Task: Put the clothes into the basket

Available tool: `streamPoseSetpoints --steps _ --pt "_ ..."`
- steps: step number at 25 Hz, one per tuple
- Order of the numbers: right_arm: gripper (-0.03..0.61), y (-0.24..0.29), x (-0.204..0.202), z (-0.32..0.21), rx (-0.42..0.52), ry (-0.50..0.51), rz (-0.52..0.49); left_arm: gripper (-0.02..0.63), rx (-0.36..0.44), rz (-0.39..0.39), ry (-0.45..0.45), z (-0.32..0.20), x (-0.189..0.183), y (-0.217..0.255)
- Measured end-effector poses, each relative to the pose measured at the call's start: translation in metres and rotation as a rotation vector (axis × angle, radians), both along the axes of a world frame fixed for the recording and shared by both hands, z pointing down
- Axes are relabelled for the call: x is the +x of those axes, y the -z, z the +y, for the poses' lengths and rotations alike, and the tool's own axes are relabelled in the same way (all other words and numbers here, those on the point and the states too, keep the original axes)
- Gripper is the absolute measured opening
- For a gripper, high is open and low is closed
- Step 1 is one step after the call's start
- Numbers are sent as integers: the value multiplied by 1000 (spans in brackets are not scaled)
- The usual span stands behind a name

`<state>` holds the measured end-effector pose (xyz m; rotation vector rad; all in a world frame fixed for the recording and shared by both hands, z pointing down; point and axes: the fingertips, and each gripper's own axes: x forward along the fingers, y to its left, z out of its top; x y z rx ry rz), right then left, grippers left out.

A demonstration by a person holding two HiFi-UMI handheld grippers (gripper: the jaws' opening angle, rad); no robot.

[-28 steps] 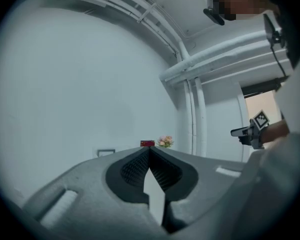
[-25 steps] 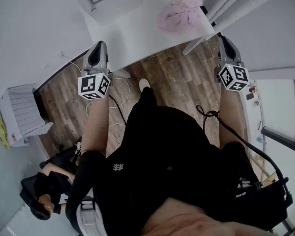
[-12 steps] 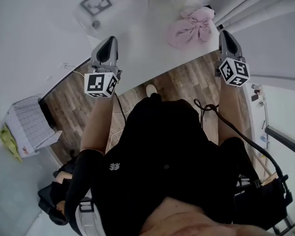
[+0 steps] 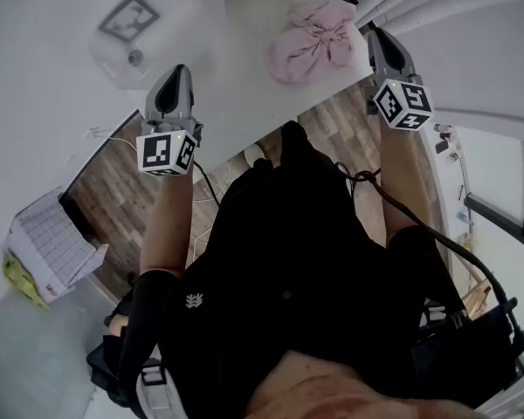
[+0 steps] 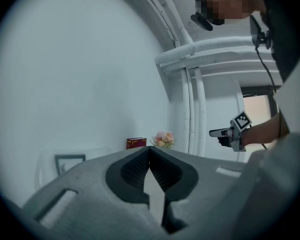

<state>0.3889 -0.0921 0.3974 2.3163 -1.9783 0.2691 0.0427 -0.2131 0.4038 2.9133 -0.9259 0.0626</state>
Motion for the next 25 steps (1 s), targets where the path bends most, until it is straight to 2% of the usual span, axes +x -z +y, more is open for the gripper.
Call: streamPoseSetpoints --steps 6,13,18,23,25 --pt "0 -20 28 -31 -37 45 -16 0 -7 0 26 -23 36 -6" --pt "0 -47 51 -55 -67 88 -54 0 -49 -27 -9 -40 86 -25" --pt "2 -83 69 -63 -97 91 -107 0 -69 -84 -56 -53 124 -53" --pt "11 -113 79 -72 -147 99 -112 0 -102 -67 -66 -64 154 -70" --pt "72 -124 81 -76 -163 107 -108 0 -110 -74 -75 -66 163 -77"
